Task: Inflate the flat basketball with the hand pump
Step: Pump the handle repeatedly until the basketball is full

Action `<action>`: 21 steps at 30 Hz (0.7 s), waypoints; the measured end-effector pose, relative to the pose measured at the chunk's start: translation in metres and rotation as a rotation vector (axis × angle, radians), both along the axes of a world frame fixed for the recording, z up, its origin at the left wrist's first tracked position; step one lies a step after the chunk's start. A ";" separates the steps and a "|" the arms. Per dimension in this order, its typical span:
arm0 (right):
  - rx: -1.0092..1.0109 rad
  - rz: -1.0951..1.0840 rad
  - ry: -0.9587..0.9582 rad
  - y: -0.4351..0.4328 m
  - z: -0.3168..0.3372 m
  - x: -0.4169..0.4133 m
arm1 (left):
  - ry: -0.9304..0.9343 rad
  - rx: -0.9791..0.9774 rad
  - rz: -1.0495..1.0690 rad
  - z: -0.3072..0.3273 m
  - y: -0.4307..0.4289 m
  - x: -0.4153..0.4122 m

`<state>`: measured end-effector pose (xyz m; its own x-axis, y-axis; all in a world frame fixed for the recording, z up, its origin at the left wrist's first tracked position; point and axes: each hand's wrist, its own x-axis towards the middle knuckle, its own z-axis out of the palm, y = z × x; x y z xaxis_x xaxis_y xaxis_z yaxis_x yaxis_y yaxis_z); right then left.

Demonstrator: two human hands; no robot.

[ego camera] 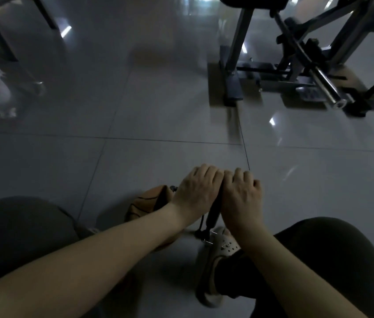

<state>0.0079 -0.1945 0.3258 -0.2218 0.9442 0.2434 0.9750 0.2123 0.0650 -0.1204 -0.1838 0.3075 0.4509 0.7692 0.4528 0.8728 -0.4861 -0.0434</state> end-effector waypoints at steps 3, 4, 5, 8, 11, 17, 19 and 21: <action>-0.187 -0.031 -0.100 -0.009 -0.032 -0.007 | 0.021 -0.049 0.015 -0.037 -0.007 0.001; -0.249 -0.051 -0.139 -0.010 -0.039 -0.007 | 0.034 -0.059 0.017 -0.047 -0.008 0.002; -0.300 -0.064 -0.174 -0.009 -0.045 -0.007 | 0.049 -0.059 0.021 -0.057 -0.008 0.003; -0.422 -0.071 -0.231 -0.004 -0.063 -0.009 | 0.085 -0.111 0.040 -0.085 -0.007 0.005; -0.546 -0.091 -0.246 -0.003 -0.078 -0.009 | 0.108 -0.229 0.038 -0.109 -0.011 0.006; -0.676 -0.069 -0.204 -0.002 -0.083 0.001 | 0.170 -0.365 0.036 -0.111 -0.014 0.013; -0.679 -0.019 -0.126 0.001 -0.066 0.002 | 0.157 -0.375 0.007 -0.098 -0.012 0.010; -0.611 0.017 -0.015 0.002 -0.047 0.002 | 0.098 -0.351 0.009 -0.074 -0.004 0.004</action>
<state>0.0096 -0.1928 0.2791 -0.2378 0.9081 -0.3448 0.9710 0.2316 -0.0596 -0.1166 -0.1874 0.2336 0.4718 0.8742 0.1153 0.8770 -0.4787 0.0411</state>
